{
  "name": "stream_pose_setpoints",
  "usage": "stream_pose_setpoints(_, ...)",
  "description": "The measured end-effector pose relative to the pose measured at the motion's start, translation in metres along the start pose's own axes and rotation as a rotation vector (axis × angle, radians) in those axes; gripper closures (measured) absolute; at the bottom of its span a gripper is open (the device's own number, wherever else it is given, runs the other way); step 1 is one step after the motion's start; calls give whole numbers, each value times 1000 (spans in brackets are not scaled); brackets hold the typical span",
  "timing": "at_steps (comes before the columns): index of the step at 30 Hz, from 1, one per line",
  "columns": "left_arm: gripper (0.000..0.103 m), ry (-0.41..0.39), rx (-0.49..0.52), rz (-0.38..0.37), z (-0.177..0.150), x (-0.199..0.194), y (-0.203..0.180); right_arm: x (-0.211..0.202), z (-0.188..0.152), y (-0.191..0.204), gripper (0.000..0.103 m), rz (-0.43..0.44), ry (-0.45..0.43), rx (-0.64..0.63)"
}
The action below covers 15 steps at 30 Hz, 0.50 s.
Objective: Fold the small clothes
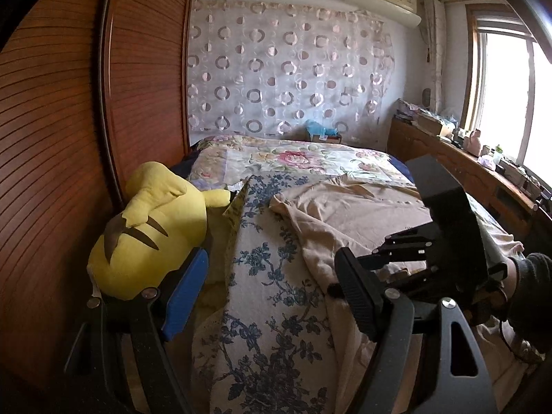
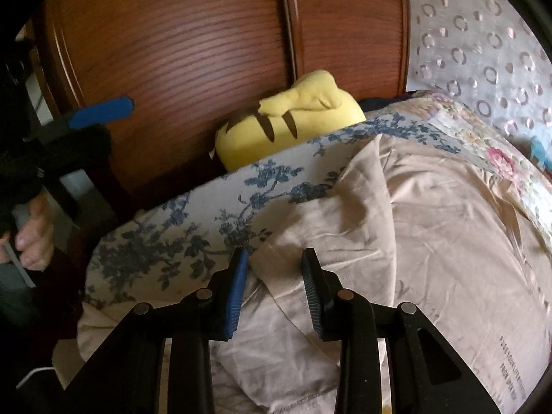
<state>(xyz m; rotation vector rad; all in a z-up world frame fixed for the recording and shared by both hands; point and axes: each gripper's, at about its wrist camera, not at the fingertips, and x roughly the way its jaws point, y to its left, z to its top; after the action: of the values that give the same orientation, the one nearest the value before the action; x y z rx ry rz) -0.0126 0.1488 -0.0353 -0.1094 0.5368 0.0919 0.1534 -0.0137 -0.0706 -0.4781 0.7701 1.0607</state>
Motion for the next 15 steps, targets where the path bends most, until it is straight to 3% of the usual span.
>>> stream_pose_setpoints(1,26,1,2,1,0,0,-1,-1,0,1,72,-17,-2,-9)
stream_pose_setpoints(4,26,2,0,-5,-1,0,-2,-1,2,-1,93,-47,0,19)
stream_pose_setpoints(5,26,2,1,-7,-2,0,-3,-1,2,-4,96,-46,-10,32)
stream_pose_setpoints(11,26,15,5,-12,-4,4,-7,-19,7,-26,97,-47,-119,137)
stream_pose_setpoints(15,26,19,11,-23,-5,7,-12,-32,4,-49,97,-135,-162,222)
